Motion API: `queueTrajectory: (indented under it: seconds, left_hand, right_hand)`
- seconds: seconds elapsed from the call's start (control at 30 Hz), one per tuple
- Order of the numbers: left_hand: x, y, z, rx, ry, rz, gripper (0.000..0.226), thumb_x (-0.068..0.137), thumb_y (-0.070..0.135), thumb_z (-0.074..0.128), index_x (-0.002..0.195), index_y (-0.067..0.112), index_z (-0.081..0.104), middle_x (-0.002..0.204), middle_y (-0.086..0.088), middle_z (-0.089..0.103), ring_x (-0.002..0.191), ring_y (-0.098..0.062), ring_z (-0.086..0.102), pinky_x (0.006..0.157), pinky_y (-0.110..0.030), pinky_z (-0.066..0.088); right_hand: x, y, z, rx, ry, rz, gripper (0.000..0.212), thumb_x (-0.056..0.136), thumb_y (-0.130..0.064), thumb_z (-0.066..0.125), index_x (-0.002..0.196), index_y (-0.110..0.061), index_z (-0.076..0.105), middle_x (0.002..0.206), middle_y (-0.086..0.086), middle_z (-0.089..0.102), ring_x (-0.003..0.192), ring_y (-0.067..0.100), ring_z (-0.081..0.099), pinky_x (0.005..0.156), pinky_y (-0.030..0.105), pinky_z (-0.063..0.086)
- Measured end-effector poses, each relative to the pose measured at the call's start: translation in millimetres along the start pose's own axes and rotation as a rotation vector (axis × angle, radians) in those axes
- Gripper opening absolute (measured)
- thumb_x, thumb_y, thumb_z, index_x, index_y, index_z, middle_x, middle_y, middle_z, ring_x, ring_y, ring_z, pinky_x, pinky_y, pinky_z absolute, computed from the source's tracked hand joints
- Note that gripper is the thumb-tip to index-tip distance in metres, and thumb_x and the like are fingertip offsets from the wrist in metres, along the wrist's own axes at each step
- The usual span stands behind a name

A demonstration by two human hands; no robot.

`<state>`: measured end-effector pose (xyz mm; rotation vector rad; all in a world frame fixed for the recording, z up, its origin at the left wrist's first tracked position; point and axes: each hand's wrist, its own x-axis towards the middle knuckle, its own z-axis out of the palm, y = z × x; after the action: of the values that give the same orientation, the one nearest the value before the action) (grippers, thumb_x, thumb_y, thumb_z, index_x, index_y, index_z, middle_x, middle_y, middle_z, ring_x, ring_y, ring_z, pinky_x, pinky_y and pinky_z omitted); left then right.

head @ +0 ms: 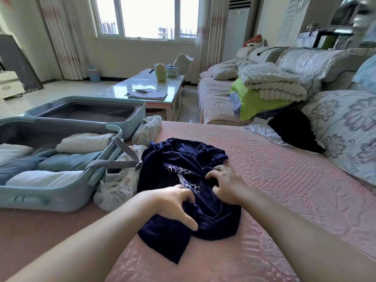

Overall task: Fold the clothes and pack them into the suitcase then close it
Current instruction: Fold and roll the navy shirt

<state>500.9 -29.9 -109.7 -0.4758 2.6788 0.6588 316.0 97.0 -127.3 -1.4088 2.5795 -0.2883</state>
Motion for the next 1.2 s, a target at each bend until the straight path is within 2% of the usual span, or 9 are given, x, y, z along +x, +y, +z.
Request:
queueTrajectory:
  seconds: [0.13, 0.23, 0.33, 0.5, 0.57, 0.7, 0.8, 1.03, 1.2]
  left_hand:
    - [16.1, 20.7, 21.5, 0.258, 0.046, 0.087, 0.077, 0.062, 0.046, 0.084, 0.131, 0.031, 0.051, 0.116, 0.003, 0.050, 0.112, -0.020, 0.048, 0.094, -0.034, 0.048]
    - [20.8, 31.2, 12.0, 0.178, 0.090, 0.199, 0.036, 0.075, 0.005, 0.065, 0.107, 0.018, 0.072, 0.103, 0.000, 0.069, 0.099, -0.023, 0.063, 0.085, -0.028, 0.052]
    - [15.6, 41.3, 2.7, 0.205, -0.123, 0.084, 0.038, 0.078, 0.008, 0.070, 0.114, 0.020, 0.073, 0.108, 0.002, 0.070, 0.099, -0.019, 0.064, 0.088, -0.025, 0.052]
    - [4.5, 39.1, -4.3, -0.241, -0.661, -0.127, 0.037, 0.091, 0.000, 0.062, 0.127, 0.010, 0.064, 0.086, -0.002, 0.068, 0.073, -0.015, 0.064, 0.069, -0.026, 0.057]
    - [5.8, 38.0, -13.7, -0.428, -0.654, -0.072, 0.025, 0.096, 0.013, 0.058, 0.120, 0.014, 0.065, 0.089, -0.004, 0.072, 0.075, -0.017, 0.069, 0.067, -0.026, 0.058]
    - [37.9, 22.2, -17.3, -0.281, 0.086, 0.032, 0.021, 0.090, 0.012, 0.055, 0.095, 0.027, 0.069, 0.091, 0.003, 0.072, 0.088, -0.023, 0.072, 0.071, -0.027, 0.058]
    - [62.2, 2.0, -21.9, 0.047, 0.471, -0.028, 0.036, 0.086, 0.014, 0.052, 0.105, 0.041, 0.066, 0.111, 0.013, 0.066, 0.102, -0.014, 0.065, 0.088, -0.031, 0.054]
    - [110.2, -29.5, -46.4, 0.475, 0.370, -0.183, 0.078, 0.095, 0.027, 0.059, 0.155, 0.042, 0.013, 0.154, 0.007, 0.033, 0.123, -0.021, 0.057, 0.085, -0.036, 0.054]
    - [128.8, -42.2, -73.8, 0.372, 0.389, -0.241, 0.025, 0.088, 0.021, 0.061, 0.109, 0.028, 0.072, 0.113, -0.001, 0.068, 0.104, -0.026, 0.064, 0.087, -0.041, 0.056]
  right_hand:
    - [5.0, 19.3, 12.1, -0.050, -0.118, 0.135, 0.072, 0.100, -0.032, 0.053, 0.158, -0.039, 0.011, 0.152, 0.010, 0.037, 0.137, 0.029, 0.040, 0.113, 0.041, 0.036]
    - [1.8, 20.1, 3.2, -0.040, -0.057, 0.036, 0.048, 0.097, -0.020, 0.052, 0.144, -0.034, 0.049, 0.133, 0.006, 0.059, 0.116, 0.025, 0.060, 0.096, 0.033, 0.049]
    - [-6.8, 12.8, -14.8, -0.027, -0.084, 0.014, 0.021, 0.087, -0.019, 0.058, 0.097, -0.021, 0.077, 0.103, 0.002, 0.073, 0.093, 0.021, 0.067, 0.081, 0.032, 0.055]
    - [-41.0, -3.6, -47.7, 0.189, -0.962, 0.048, 0.024, 0.088, -0.012, 0.061, 0.085, -0.027, 0.080, 0.055, -0.002, 0.048, 0.051, 0.016, 0.040, 0.048, 0.022, 0.038]
    - [-41.2, -6.9, -52.5, 0.250, -1.034, 0.031, 0.024, 0.092, -0.012, 0.061, 0.091, -0.028, 0.079, 0.056, -0.001, 0.050, 0.049, 0.016, 0.043, 0.047, 0.020, 0.036]
    - [-12.0, -6.6, -37.6, 0.279, -0.457, 0.057, 0.015, 0.088, -0.019, 0.064, 0.098, -0.013, 0.074, 0.067, 0.002, 0.059, 0.055, 0.020, 0.056, 0.049, 0.022, 0.042]
    - [12.6, -1.4, -20.6, 0.077, 0.004, 0.036, 0.023, 0.086, -0.021, 0.057, 0.104, -0.029, 0.069, 0.107, -0.002, 0.067, 0.099, 0.020, 0.065, 0.083, 0.028, 0.052]
    - [67.4, 7.7, -5.3, -0.285, -0.009, 0.044, 0.054, 0.093, -0.031, 0.056, 0.145, -0.036, 0.045, 0.140, 0.005, 0.049, 0.121, 0.031, 0.058, 0.094, 0.038, 0.049]
    - [103.0, 17.7, -16.6, 0.059, 0.097, 0.144, 0.020, 0.086, -0.025, 0.053, 0.087, -0.022, 0.073, 0.100, 0.005, 0.070, 0.101, 0.030, 0.065, 0.079, 0.031, 0.048]
